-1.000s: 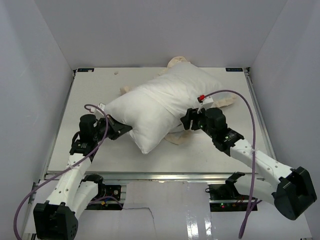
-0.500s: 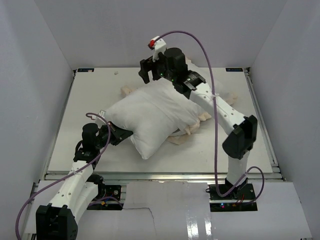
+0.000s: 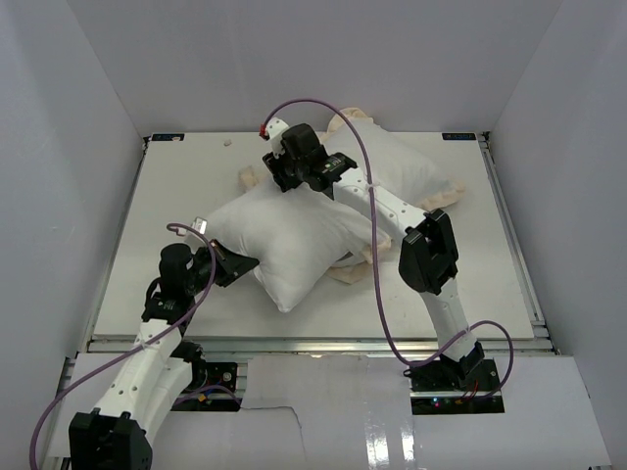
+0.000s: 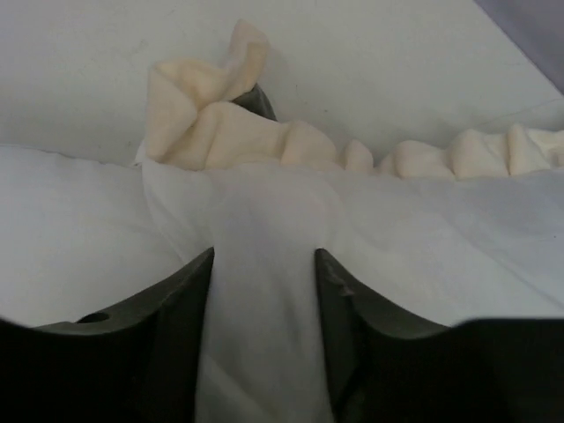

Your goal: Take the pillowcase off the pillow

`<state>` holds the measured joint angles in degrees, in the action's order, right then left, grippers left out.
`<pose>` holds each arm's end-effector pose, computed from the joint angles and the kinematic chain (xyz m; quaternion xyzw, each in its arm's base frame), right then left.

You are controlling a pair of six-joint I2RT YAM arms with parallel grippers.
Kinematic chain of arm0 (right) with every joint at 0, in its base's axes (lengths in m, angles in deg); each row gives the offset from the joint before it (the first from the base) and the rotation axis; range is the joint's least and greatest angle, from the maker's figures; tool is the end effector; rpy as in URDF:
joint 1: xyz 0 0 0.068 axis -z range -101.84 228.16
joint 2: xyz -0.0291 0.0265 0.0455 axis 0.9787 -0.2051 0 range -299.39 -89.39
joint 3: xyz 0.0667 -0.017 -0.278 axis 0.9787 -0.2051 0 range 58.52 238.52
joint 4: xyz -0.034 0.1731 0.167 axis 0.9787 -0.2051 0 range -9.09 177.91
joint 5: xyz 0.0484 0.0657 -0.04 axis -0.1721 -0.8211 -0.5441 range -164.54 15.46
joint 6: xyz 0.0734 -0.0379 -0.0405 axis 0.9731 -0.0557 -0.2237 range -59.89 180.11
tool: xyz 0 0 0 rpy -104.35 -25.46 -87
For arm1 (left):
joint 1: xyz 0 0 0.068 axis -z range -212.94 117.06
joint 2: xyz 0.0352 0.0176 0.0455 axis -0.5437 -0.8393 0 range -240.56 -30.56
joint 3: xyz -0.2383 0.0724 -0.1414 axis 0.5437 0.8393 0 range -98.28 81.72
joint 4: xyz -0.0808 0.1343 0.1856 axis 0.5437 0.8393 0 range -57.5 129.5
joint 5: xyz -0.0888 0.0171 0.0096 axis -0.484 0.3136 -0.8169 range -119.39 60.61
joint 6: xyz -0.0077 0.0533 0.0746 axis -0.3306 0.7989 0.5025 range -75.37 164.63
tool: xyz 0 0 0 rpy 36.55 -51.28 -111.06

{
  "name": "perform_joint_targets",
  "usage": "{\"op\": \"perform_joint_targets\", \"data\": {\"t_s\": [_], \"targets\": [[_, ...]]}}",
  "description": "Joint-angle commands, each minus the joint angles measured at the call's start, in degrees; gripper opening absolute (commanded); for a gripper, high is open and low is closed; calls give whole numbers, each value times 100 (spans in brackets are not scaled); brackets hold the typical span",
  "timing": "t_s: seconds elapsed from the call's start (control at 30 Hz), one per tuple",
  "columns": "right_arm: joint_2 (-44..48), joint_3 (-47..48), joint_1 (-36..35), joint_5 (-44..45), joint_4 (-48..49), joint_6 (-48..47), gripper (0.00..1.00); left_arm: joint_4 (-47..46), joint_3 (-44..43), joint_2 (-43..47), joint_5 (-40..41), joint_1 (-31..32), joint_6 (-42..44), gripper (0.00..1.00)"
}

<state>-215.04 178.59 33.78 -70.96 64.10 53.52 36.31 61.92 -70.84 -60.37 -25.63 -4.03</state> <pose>0.3953 0.3797 0.3005 -0.3571 0.7857 0.1379 0.4859 0.1650 -0.0640 0.2110 -0.1503 0.8085 -0.4434 0.3564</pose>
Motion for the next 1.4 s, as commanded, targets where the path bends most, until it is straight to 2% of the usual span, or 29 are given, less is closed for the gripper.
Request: {"op": "perform_joint_targets", "data": {"t_s": [0.0,0.07,0.1,0.13,0.4,0.6,0.7,0.8,0.9,0.93,0.97,1.03,1.07,1.13,1.23,1.3,1.37], "targets": [[49,-133,140,626,25,-18,46,93,-463,256,-48,25,129,0],[75,-194,280,969,139,131,35,303,-560,423,-31,25,147,0],[127,-229,342,1065,271,175,13,374,-674,493,-5,25,147,0],[154,-265,490,1258,342,236,8,522,-736,624,-4,25,147,0],[383,-669,1483,1585,983,536,8,1542,-1729,1082,338,25,278,0],[321,-634,2082,1427,1010,615,8,2009,-2274,1346,1260,25,436,0],[374,-897,2477,1401,1019,983,8,2272,-2494,1373,1761,25,620,0],[383,-1082,2636,1164,1002,1160,8,2299,-2582,1312,2140,25,692,0],[549,-1188,2636,743,940,1107,9,2055,-2425,1031,2053,25,683,0],[628,-1188,2628,489,888,1168,15,1975,-2372,813,1991,25,657,0],[820,-1196,2619,330,844,1325,43,1870,-2319,697,1843,25,604,0],[1032,-1153,2619,-213,695,1441,63,1658,-2292,469,1824,25,569,0],[1259,-1057,2610,-295,624,1493,78,1614,-2310,276,1824,25,551,0],[1611,-934,2584,-487,344,1503,95,1482,-2371,152,1833,25,534,0],[2103,-1142,2584,-437,245,1529,98,1350,-2354,11,1833,25,455,0],[2754,-1982,2592,-593,525,1669,97,1236,-2284,-42,1763,25,393,0],[3264,-2434,2584,-682,833,1740,95,1148,-2117,-42,1684,25,340,0]]}}
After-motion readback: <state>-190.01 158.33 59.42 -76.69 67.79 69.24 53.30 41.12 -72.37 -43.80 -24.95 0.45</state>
